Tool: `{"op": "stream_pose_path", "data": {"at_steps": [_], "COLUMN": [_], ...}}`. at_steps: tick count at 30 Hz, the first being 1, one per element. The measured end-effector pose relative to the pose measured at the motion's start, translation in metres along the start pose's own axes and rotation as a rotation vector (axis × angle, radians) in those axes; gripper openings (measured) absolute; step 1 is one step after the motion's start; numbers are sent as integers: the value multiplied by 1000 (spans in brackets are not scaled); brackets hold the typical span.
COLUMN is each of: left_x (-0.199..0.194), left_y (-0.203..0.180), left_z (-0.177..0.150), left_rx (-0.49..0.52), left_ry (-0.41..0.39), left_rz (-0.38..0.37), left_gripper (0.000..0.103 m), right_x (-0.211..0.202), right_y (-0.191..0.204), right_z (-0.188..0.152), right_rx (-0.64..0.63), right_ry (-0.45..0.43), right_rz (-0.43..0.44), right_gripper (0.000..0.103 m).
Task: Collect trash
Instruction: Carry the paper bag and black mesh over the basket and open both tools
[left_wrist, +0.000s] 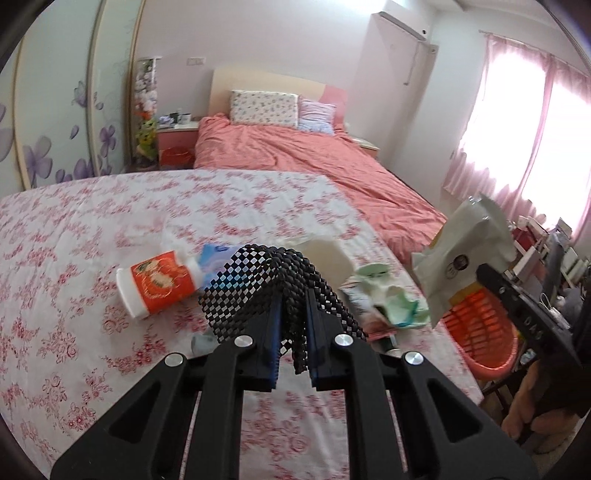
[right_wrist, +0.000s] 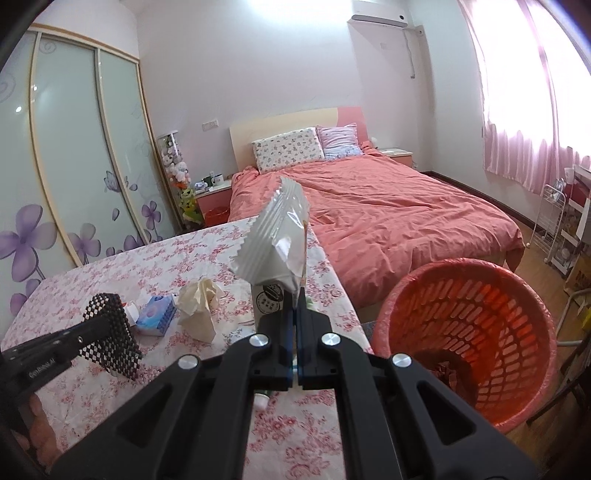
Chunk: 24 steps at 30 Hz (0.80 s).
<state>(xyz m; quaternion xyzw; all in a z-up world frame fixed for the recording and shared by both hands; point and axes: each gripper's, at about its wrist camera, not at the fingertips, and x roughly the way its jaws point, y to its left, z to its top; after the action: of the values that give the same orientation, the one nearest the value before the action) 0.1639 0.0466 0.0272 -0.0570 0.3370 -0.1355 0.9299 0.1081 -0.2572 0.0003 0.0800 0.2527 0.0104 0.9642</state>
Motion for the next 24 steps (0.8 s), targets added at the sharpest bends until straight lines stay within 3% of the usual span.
{"op": "stream_pose_path", "data": {"at_steps": [7, 14, 24], "left_x": [-2, 8, 25], "left_y": [-27, -66, -114], "left_z": [10, 9, 6], "left_rx": [44, 87, 164], "left_ry": [-14, -6, -4], "left_rz": [-39, -123, -179], "left_gripper": [11, 11, 11], "right_x": [-16, -29, -39], "right_y": [-16, -47, -93], "right_z": [-3, -6, -11], "right_rx": [18, 62, 103], "right_ry": [-14, -30, -48], "right_rz": [-20, -47, -127], "right_gripper": [2, 2, 2]}}
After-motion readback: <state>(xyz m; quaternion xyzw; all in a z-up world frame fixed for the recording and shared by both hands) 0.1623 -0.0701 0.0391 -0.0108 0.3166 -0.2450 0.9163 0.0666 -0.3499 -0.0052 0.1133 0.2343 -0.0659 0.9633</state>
